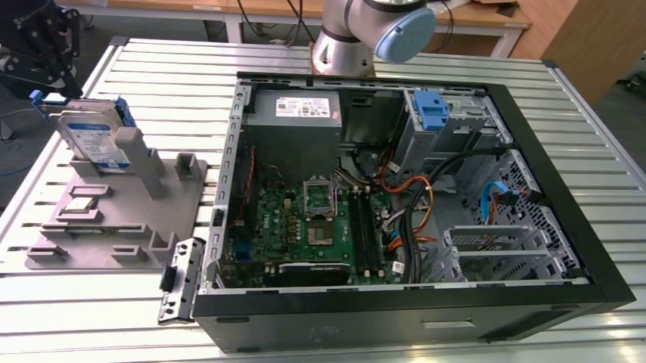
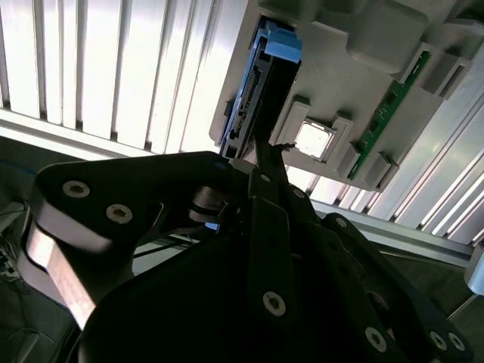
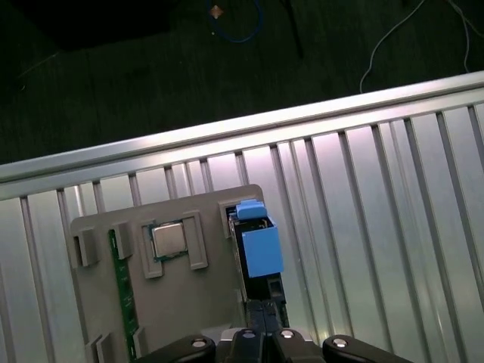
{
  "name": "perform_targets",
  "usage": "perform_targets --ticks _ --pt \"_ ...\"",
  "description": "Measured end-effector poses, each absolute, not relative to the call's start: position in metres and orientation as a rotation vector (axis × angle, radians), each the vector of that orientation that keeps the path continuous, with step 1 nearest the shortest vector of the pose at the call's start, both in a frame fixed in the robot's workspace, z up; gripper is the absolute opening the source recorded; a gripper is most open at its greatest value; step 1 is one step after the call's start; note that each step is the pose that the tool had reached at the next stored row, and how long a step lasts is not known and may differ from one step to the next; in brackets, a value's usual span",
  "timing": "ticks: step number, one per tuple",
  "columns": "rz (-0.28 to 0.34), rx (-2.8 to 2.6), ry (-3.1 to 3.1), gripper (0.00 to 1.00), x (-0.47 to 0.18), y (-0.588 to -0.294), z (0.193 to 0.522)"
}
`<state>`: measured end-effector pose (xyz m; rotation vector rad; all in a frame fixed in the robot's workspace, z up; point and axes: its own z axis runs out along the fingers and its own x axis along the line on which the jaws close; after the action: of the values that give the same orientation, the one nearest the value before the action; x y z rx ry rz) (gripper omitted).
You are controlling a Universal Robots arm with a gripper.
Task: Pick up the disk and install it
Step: 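Pick up the disk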
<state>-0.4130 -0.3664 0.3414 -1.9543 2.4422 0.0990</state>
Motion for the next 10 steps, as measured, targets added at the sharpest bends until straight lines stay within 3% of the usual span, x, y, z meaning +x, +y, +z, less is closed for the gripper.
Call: perform_targets --ticks 10 --pt "0.101 -2.015 2.393 0.10 -0.4129 -0.3663 0.3393"
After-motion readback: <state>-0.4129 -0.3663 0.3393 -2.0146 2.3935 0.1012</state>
